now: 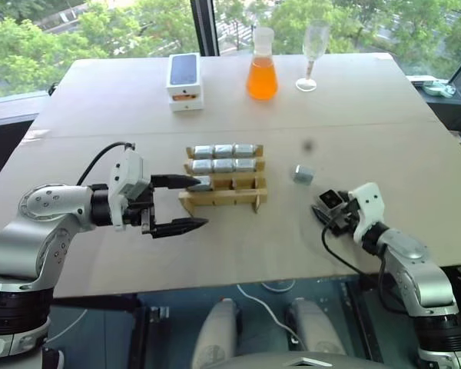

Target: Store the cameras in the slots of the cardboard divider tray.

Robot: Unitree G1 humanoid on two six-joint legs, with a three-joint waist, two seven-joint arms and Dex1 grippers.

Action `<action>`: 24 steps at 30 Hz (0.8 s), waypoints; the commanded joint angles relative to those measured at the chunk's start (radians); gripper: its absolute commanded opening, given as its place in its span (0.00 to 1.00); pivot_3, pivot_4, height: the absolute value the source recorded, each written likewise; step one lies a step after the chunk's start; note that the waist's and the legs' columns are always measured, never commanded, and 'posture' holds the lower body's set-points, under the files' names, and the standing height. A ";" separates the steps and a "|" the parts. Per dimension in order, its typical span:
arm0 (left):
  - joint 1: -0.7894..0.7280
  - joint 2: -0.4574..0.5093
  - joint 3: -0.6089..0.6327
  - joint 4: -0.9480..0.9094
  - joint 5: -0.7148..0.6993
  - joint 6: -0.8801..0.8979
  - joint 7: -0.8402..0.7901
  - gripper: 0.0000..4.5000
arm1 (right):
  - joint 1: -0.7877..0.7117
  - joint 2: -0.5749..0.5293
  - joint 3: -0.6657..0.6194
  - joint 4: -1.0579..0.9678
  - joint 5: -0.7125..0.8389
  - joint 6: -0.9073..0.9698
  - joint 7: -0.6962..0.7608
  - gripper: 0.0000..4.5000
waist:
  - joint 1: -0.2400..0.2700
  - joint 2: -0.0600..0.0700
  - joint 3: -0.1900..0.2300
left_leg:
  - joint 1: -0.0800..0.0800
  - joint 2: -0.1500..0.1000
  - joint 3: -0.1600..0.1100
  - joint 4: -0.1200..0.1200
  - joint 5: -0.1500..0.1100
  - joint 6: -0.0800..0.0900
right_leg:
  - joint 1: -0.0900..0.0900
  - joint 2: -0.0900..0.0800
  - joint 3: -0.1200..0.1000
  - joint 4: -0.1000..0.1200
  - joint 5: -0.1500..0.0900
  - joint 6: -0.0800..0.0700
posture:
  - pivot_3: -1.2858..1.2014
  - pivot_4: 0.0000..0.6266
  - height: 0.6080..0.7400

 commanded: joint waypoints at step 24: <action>-0.547 -0.238 -0.377 0.436 0.199 -0.119 -0.062 1.00 | -0.535 -0.236 0.386 0.213 -0.845 -1.136 -0.118 0.44 | -0.008 -0.001 0.000 | -0.017 -0.004 -0.001 -0.001 0.003 -0.005 | -0.016 0.001 -0.001 -0.001 0.001 0.000 | 0.52 0.24 1.00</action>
